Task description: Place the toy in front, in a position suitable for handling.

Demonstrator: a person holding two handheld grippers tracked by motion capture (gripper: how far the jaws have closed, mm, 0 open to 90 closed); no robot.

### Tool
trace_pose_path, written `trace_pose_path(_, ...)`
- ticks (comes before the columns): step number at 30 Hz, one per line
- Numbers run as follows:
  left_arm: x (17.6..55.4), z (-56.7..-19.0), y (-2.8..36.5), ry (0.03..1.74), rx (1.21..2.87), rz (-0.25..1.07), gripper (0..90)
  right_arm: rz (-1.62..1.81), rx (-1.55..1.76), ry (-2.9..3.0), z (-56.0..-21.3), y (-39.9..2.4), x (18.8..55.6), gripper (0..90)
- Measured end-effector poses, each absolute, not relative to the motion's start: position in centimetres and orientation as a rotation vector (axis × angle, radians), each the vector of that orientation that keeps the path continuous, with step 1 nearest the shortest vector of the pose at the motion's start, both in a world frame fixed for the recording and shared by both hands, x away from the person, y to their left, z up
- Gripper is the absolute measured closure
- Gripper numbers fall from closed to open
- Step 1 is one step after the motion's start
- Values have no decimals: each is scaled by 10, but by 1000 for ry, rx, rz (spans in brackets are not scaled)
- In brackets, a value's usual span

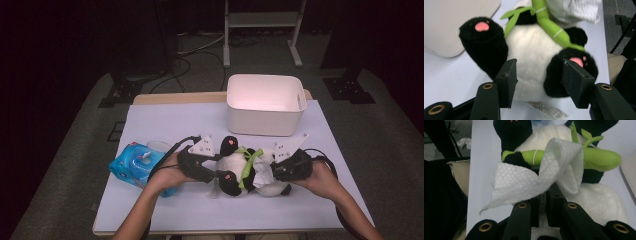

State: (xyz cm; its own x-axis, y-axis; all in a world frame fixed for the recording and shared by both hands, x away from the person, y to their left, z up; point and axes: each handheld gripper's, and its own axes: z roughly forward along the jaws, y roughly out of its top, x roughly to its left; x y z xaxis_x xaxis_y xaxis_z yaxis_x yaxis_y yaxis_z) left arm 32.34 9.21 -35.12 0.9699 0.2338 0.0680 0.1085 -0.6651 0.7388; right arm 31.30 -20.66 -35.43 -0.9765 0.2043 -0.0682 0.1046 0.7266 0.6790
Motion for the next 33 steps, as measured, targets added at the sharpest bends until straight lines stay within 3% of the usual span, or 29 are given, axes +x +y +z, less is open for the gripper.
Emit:
trace_pose_path(11,322,-359,90,246,2291,170,462,1081,126,2823,-347,-164,312,821)
trace_pose_path(21,322,-359,94,253,2283,173,458,1058,162,2839,-348,-173,313,822)
trace_pose_path(33,319,-362,91,242,2286,155,468,1026,65,2864,-343,-138,317,823)
